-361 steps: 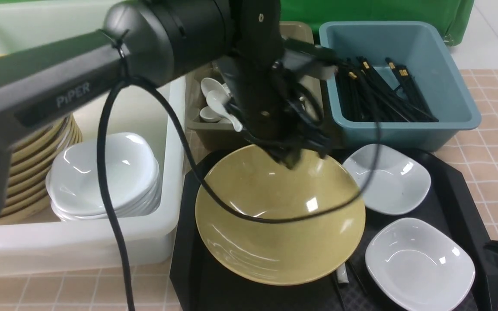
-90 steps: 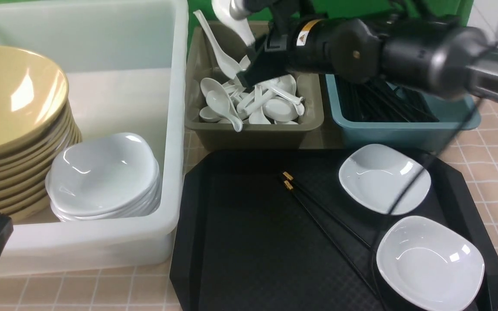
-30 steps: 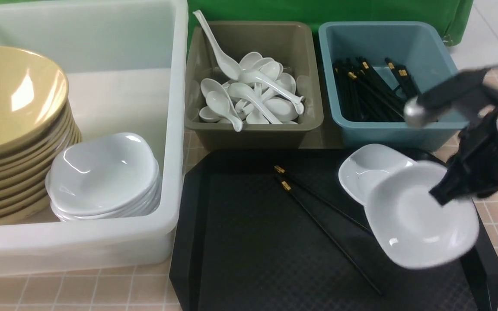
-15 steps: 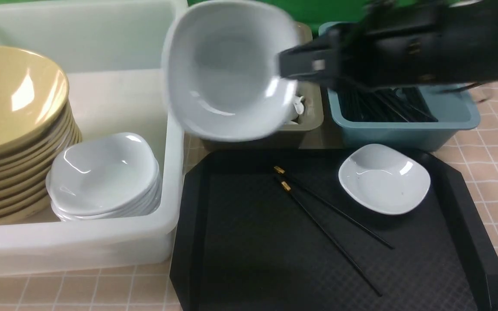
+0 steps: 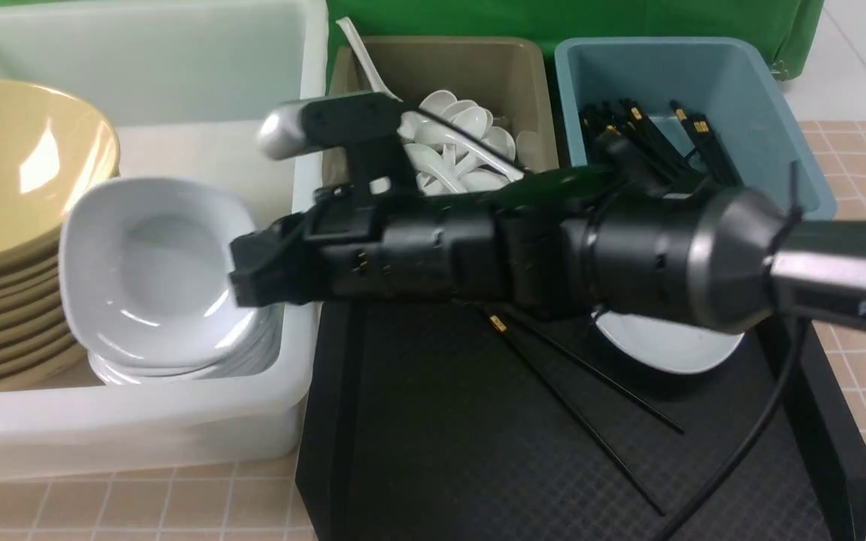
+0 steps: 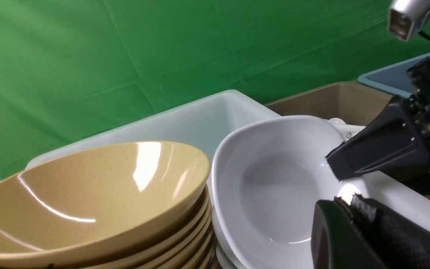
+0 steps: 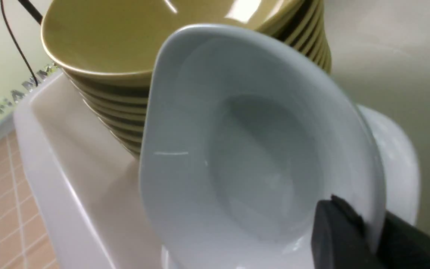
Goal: On brown table put chopsticks spoon bowls plates into blue grey white boxes.
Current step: 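Place the white bowl into the white bin on top of the stacked bowls with the right gripper, then reach for and grasp the small white dish on the black tray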
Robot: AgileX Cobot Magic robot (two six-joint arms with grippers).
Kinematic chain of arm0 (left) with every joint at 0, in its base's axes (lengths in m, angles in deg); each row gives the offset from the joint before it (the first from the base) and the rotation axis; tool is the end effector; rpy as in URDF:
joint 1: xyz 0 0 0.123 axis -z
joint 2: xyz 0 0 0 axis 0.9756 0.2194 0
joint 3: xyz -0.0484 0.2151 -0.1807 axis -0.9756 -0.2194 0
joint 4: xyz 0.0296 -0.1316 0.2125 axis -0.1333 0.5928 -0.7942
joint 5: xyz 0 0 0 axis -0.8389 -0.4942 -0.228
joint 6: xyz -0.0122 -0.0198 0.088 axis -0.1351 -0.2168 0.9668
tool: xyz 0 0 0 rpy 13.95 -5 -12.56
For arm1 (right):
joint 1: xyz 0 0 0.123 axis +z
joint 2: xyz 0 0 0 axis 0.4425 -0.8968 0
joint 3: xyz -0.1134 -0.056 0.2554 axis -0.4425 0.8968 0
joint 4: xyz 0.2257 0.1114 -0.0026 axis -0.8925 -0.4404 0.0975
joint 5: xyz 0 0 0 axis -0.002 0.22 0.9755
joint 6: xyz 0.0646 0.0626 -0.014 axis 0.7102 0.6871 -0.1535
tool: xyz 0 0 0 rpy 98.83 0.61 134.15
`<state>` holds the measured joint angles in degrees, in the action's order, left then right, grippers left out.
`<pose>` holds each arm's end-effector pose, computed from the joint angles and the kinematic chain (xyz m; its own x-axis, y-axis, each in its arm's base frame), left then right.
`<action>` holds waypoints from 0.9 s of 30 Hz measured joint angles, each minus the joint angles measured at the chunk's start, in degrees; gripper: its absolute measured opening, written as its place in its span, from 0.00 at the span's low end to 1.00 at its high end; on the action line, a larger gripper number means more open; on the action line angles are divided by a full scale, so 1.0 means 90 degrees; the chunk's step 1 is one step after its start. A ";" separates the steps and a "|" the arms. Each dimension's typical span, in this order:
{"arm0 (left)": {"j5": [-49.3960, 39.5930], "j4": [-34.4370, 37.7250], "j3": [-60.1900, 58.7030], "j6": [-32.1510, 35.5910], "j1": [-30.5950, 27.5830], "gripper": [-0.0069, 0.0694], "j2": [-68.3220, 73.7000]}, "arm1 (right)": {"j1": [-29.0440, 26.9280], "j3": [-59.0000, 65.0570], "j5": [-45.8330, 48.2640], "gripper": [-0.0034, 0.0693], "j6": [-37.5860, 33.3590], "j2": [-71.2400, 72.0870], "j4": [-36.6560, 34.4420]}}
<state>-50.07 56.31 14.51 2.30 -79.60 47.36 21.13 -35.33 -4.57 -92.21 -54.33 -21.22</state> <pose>0.0361 -0.0174 0.2706 0.0761 0.2844 -0.9557 0.1520 0.9440 0.2930 0.2913 0.3474 0.2567 -0.4890 -0.1254 -0.8632 -0.7519 0.5623 0.3443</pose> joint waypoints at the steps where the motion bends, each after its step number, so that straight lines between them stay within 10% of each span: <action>1: 0.0000 -0.0005 0.0000 0.0000 0.0000 0.10 0.0000 | 0.0074 -0.0037 -0.0218 0.23 -0.0171 -0.0016 0.0000; 10: 0.0000 -0.0007 0.0000 0.0000 0.0000 0.10 0.0000 | 0.0082 -0.0038 -0.0846 0.66 -0.0566 0.0551 0.0044; 14: 0.0000 -0.0026 0.0000 0.0000 0.0000 0.10 0.0000 | 0.0082 0.0020 -0.1437 0.69 -0.0602 0.1427 0.0842; 23: -0.0001 -0.0032 0.0000 0.0012 0.0000 0.10 -0.0003 | -0.0010 0.1284 -0.6768 0.34 -0.5147 0.3168 0.0032; 27: -0.0001 -0.0032 0.0000 0.0019 0.0000 0.10 -0.0003 | -0.0515 0.2510 -0.8192 0.11 -0.5822 0.3169 -0.0114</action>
<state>-50.08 56.02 14.51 2.47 -79.60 47.33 16.49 -12.74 -78.30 -144.61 -25.81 -22.25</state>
